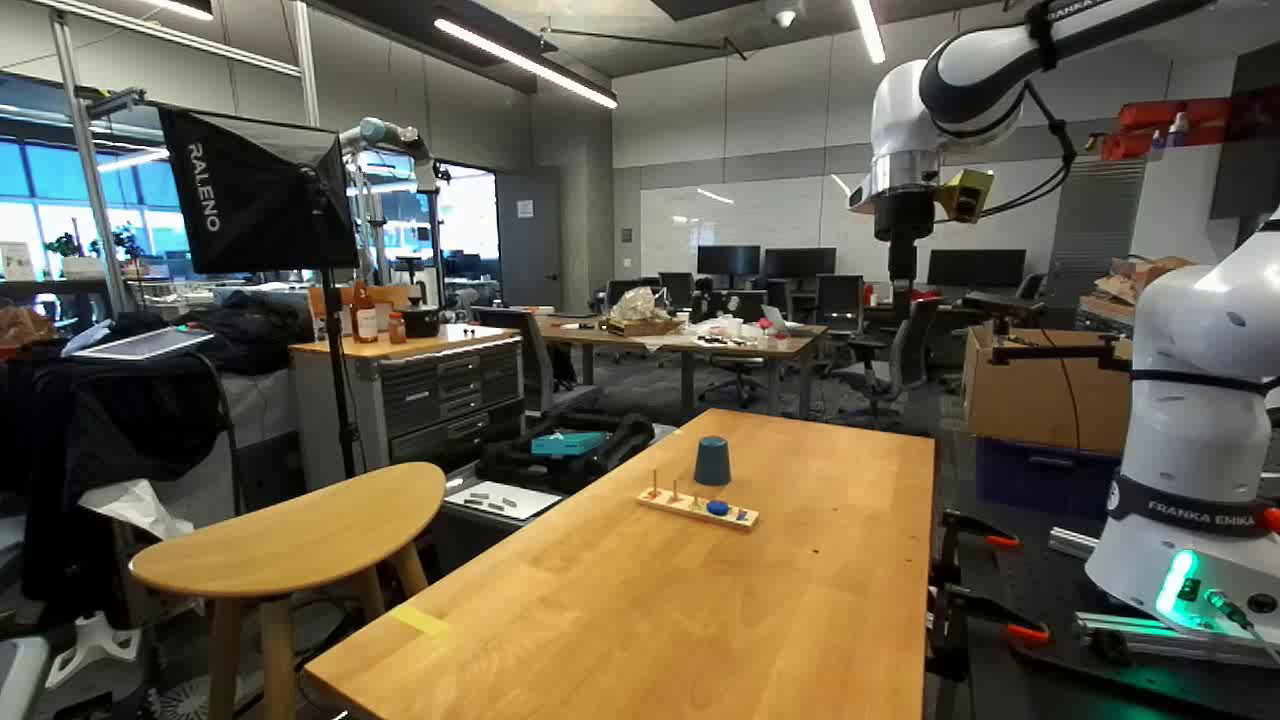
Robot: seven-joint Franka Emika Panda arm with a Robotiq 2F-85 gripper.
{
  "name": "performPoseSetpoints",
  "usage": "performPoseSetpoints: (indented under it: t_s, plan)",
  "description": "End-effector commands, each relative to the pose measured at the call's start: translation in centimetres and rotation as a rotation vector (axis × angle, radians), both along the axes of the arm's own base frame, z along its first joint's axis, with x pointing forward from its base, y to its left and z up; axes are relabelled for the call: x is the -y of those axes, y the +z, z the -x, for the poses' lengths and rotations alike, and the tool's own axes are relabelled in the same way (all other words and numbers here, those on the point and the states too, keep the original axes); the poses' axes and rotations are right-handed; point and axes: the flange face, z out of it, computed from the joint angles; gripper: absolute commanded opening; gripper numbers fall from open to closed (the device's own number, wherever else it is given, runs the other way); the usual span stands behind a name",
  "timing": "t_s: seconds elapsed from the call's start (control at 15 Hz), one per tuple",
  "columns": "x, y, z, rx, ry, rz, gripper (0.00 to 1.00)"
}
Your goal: Remove the blue ring from the wooden stand
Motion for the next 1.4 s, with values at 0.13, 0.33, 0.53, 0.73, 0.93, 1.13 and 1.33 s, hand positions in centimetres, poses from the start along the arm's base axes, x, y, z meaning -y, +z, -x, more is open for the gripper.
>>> performPoseSetpoints:
  t_s: [0.13, 0.33, 0.53, 0.73, 0.93, 1.13, 1.33]
  plan:
    - [0.0, 0.2, 0.0, 0.004, 0.0, 0.0, 1.0]
    - [0.0, 0.2, 0.0, 0.005, 0.0, 0.001, 1.0]
    - [-2.6, -2.8, -2.9, 0.089, 0.031, 0.086, 1.0]
    - [-6.0, -7.1, -6.5, 0.159, 0.052, 0.15, 1.0]
    - [-8.4, -12.1, -10.3, 0.202, 0.051, 0.178, 1.0]
    - [-9.6, -17.5, -13.0, 0.205, 0.024, 0.205, 1.0]
    - [-9.8, -21.9, -15.2, 0.172, -0.008, 0.251, 1.0]
